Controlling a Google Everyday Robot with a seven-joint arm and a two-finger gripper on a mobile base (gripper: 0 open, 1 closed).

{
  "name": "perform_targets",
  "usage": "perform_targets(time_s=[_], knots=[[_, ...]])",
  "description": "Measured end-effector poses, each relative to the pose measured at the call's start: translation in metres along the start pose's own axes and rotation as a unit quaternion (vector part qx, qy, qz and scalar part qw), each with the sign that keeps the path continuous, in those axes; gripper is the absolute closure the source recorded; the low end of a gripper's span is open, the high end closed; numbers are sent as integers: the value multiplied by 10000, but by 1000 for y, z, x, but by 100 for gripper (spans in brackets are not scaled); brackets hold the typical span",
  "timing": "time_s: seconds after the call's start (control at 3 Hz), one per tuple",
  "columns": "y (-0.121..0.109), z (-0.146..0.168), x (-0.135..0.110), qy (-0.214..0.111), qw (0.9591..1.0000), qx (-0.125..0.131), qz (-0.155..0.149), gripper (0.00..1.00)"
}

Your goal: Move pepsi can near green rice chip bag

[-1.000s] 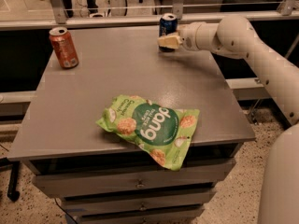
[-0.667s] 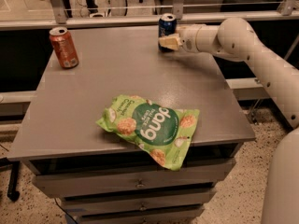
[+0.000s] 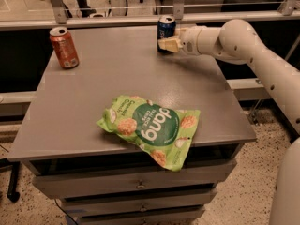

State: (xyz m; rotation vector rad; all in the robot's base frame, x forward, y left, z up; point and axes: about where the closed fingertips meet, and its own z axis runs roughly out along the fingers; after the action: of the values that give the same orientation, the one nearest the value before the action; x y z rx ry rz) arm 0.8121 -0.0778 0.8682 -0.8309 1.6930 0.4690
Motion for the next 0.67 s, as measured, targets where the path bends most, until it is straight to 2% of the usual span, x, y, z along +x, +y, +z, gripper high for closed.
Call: perform_targets(time_s=[0.33,0.67], knots=[[11,-3,-5,37,9998,-174,-17,100],[44,-27,-29,226,9978,-605,154,100]])
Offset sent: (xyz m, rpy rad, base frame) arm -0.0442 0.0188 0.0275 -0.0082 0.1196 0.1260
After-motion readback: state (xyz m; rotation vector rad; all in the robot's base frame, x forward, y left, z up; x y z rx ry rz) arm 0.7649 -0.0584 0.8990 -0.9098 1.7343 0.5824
